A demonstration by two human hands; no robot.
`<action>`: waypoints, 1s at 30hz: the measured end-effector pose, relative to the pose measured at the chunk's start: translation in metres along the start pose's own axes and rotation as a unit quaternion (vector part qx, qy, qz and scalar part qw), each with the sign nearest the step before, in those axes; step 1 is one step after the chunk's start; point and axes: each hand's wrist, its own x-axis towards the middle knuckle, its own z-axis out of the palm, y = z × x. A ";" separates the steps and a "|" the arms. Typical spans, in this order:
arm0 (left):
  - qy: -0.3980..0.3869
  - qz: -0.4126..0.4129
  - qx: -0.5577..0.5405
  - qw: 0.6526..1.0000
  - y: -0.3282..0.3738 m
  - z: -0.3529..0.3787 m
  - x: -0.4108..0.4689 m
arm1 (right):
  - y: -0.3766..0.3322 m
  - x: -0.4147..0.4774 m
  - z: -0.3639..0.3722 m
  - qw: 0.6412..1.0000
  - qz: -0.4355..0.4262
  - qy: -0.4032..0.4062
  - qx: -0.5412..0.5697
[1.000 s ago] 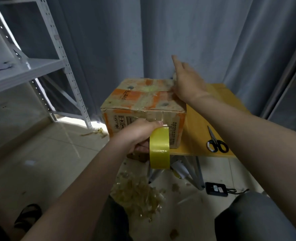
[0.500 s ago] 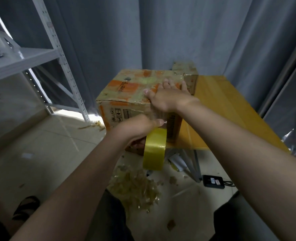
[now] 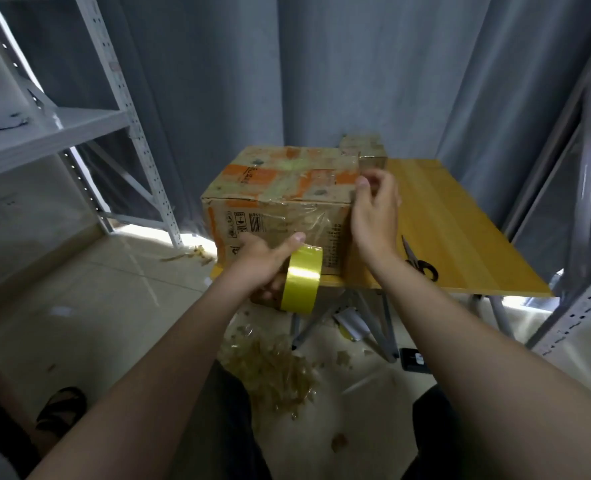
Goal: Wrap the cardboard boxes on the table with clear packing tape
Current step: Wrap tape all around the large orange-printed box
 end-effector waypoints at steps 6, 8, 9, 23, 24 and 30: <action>0.195 -0.019 -0.100 0.976 -0.034 -0.025 0.026 | 0.031 -0.037 -0.008 0.977 0.189 -0.092 -0.039; 0.150 -0.013 -0.143 0.978 -0.041 -0.022 0.030 | 0.027 -0.045 -0.003 0.972 0.208 -0.102 -0.035; 0.138 -0.006 -0.147 0.979 -0.044 -0.020 0.032 | 0.023 -0.048 0.000 0.971 0.216 -0.099 -0.023; 0.253 0.025 -0.078 0.964 0.032 -0.048 -0.007 | -0.043 -0.017 -0.012 0.991 0.132 -0.024 0.017; 0.252 0.034 -0.071 0.965 0.040 -0.051 -0.010 | -0.051 -0.013 -0.015 0.992 0.119 -0.016 0.025; 0.261 0.106 -0.039 0.959 0.078 -0.058 -0.027 | -0.088 0.003 -0.031 0.996 0.066 0.002 0.061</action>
